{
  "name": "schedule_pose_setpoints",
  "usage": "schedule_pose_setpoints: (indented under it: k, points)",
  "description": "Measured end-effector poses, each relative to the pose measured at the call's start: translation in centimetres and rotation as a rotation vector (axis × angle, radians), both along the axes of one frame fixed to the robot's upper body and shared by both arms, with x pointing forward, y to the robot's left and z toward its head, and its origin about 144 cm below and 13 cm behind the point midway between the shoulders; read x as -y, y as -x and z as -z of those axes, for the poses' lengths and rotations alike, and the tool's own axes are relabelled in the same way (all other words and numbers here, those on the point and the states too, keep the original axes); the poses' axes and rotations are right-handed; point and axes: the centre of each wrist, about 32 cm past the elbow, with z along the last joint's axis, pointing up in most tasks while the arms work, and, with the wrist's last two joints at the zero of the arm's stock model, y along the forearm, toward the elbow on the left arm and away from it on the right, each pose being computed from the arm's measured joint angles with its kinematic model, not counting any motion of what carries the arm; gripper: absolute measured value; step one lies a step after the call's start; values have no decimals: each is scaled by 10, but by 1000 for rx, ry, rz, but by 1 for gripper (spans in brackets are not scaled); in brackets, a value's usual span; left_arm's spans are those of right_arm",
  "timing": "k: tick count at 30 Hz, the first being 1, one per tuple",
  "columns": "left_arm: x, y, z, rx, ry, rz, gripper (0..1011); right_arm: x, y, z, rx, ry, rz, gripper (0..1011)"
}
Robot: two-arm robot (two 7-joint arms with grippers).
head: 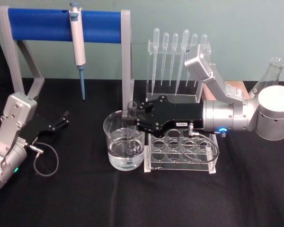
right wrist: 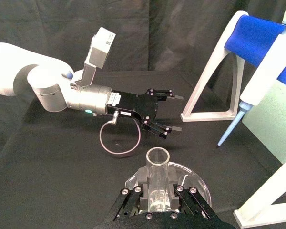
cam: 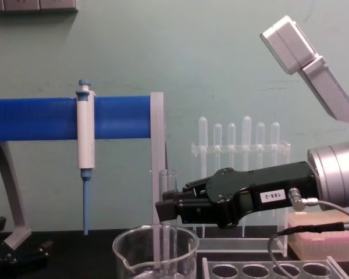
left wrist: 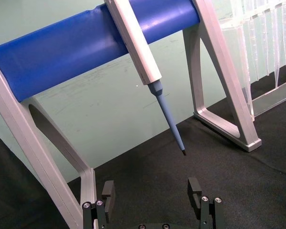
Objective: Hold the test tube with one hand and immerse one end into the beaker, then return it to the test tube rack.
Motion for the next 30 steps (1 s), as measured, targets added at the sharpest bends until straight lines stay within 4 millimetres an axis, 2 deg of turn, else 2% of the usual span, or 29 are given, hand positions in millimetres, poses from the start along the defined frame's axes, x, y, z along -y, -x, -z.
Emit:
schedule_pose_setpoints:
  k: [30]
  points:
    - [0, 0, 0, 0, 0, 0, 1000, 0, 0, 0, 0, 0, 0, 236]
